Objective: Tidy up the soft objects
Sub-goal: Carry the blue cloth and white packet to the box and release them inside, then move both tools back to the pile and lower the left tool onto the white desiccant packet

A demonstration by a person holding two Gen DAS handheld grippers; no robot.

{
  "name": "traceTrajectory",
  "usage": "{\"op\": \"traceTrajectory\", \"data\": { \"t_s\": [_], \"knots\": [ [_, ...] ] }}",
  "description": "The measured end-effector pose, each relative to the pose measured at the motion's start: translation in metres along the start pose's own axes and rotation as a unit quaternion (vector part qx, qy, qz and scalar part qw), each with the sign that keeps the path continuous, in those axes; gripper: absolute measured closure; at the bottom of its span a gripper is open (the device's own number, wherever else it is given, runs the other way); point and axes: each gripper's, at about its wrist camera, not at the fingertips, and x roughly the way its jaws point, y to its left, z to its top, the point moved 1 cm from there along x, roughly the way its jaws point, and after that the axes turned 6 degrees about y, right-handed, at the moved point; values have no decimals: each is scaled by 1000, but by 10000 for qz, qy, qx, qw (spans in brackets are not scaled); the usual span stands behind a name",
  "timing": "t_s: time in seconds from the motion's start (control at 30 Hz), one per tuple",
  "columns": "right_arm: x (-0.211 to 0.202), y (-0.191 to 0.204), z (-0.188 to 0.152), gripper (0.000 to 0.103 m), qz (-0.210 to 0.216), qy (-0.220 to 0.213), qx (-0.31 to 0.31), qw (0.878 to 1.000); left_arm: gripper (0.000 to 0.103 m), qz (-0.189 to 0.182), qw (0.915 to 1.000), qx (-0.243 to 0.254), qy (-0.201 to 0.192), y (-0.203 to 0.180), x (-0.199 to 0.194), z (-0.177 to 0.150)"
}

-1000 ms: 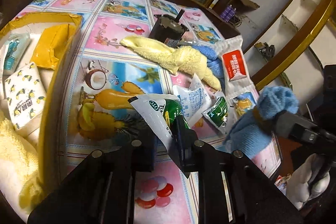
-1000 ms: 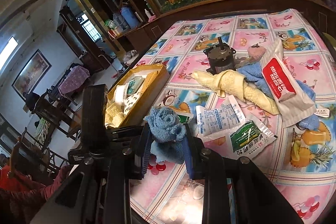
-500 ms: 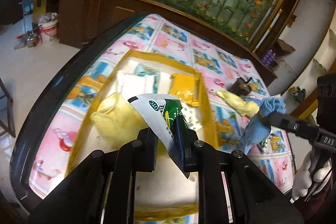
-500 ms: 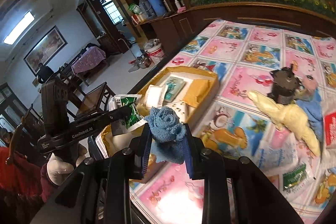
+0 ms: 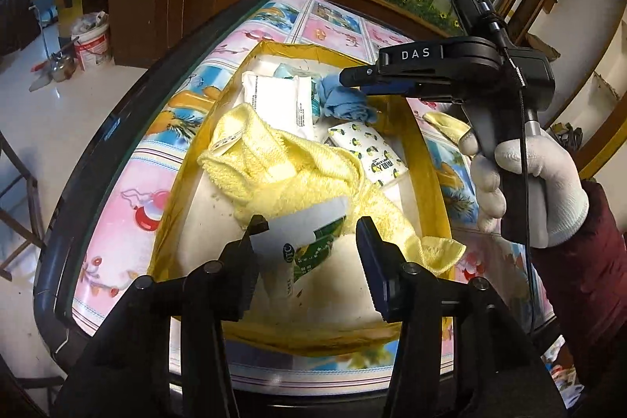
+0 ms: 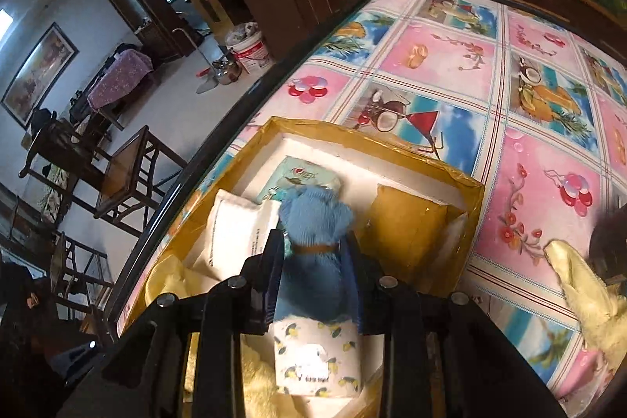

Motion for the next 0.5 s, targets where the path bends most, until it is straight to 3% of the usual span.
{"op": "traceTrajectory", "data": {
  "t_s": [0.23, 0.5],
  "knots": [
    [-59, -13, -20, 66, 88, -611, 52, 9981, 56, -237, 9991, -125, -337, -5, -18, 0],
    [-116, -46, -80, 64, 180, -1064, 235, 9939, 56, -346, 9969, 176, -681, -57, -53, -2]
  ]
}}
